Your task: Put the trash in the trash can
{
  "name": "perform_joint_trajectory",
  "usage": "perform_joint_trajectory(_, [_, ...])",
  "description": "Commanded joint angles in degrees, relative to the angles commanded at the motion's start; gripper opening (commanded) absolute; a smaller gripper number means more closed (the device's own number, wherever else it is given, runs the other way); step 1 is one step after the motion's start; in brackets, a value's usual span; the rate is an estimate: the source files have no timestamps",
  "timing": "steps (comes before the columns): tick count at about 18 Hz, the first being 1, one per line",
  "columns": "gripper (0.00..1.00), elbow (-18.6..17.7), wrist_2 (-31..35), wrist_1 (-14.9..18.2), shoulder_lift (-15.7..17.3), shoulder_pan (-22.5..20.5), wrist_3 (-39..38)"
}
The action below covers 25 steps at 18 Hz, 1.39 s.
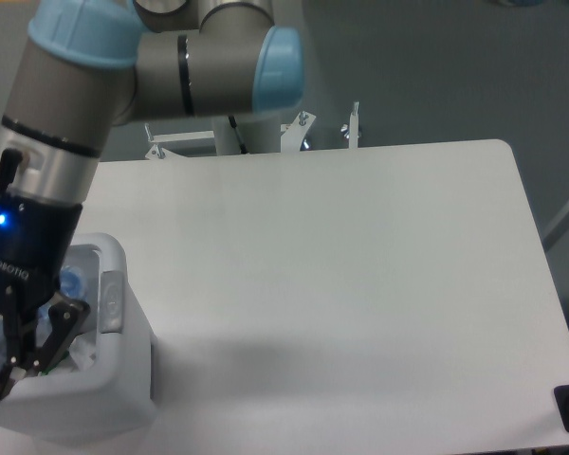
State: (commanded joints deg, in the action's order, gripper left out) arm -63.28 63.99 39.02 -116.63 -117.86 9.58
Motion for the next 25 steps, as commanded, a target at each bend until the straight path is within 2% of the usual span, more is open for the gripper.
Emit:
perform_joint_trajectory(5, [1.00,-1.0,0.0,0.1,1.4,-0.9,-0.7])
perform_joint_trajectory(8, [1.00,-2.3,0.2,0.1,2.5,-3.2,-0.4])
perform_joint_trajectory(12, [1.00,-4.0,2.4,0.2,3.5,-8.6,0.0])
perform_joint_trajectory(15, [1.00,-3.3,4.3,0.7,3.9,-13.2,1.6])
perform_joint_trajectory(17, [1.00,-4.3,5.4,1.8,5.4,-16.9,6.1])
perform_joint_trajectory(21, [1.00,-6.3,5.4,7.4,7.8,-23.1,19.7])
perform_joint_trajectory(25, [1.00,-8.2,5.4,12.9,9.0,-28.3,37.6])
